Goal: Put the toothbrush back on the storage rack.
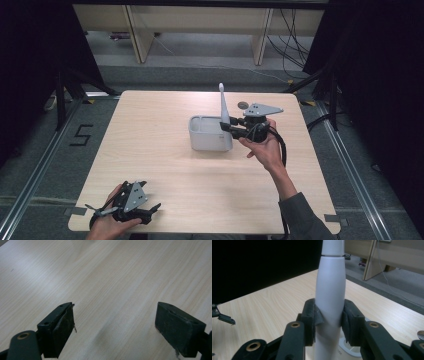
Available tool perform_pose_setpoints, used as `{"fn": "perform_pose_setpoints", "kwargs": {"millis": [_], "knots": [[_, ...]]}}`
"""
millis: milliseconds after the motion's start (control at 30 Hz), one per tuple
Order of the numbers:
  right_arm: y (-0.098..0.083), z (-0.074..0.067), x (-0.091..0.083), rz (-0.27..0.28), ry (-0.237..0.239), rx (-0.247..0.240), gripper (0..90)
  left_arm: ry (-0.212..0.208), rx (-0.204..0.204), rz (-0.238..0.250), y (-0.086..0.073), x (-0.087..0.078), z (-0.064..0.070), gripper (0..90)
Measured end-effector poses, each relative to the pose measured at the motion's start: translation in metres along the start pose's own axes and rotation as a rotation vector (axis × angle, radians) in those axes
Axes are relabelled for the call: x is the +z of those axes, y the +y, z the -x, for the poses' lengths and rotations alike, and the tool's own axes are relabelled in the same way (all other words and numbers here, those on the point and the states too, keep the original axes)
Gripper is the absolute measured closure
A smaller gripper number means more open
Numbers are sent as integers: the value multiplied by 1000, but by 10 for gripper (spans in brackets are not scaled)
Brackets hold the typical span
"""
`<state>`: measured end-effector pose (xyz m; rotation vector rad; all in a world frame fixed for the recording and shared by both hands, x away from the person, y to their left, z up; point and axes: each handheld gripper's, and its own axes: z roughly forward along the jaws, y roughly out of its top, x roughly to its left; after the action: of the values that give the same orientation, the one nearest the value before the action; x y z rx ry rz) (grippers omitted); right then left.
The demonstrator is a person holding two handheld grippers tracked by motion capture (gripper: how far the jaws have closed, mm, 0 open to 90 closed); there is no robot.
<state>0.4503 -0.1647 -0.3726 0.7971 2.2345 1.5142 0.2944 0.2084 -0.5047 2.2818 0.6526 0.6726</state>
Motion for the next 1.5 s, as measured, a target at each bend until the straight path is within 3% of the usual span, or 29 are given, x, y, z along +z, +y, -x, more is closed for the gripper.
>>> {"fn": "perform_pose_setpoints", "kwargs": {"millis": [67, 200, 300, 333, 467, 533, 567, 633, 733, 767, 867, 967, 1000, 1067, 1333, 1500], "knots": [[3, -2, 4, 4, 8, 22, 668, -2, 5, -5, 0, -1, 0, 152], [6, -3, 7, 4, 15, 23, 668, -2, -1, 1, 0, 0, 0, 152], [9, -2, 11, 17, 5, -5, 668, 4, 6, 8, 0, 0, 0, 152], [10, -4, 11, 10, 14, 22, 668, 5, 5, 9, 0, 1, 0, 152], [17, -5, 14, 17, 16, 1, 668, -1, 0, 9, 0, 1, 1, 152], [18, -5, 15, 26, 8, 0, 668, -10, 20, -6, 0, 0, -1, 152], [22, -6, 16, 14, 21, 18, 668, -9, 17, -2, 0, 0, -1, 152], [24, -4, 17, 24, 21, 1, 668, -10, 12, -2, 0, 0, 0, 152], [30, -5, 20, 19, 25, 11, 668, -8, 18, -4, 0, 0, -1, 152], [32, -5, 20, 20, 15, -6, 668, -10, 19, -6, 0, -1, -1, 152], [38, -6, 25, 19, 23, 16, 668, -10, 20, -6, 0, -1, -1, 152], [42, -4, 28, 20, 11, -14, 668, -12, 12, -7, 0, -1, 0, 152], [43, -5, 30, 21, 17, 11, 668, -14, 11, -10, 0, -1, 0, 152], [45, -2, 32, 22, 12, -11, 668, -13, 13, -13, 0, -1, -1, 152], [51, 7, 45, 31, -20, 21, 668, -11, 14, 0, 0, 0, -1, 152], [52, 11, 53, 28, -53, -1, 668, -14, 4, -4, 0, -1, 0, 152]]}}
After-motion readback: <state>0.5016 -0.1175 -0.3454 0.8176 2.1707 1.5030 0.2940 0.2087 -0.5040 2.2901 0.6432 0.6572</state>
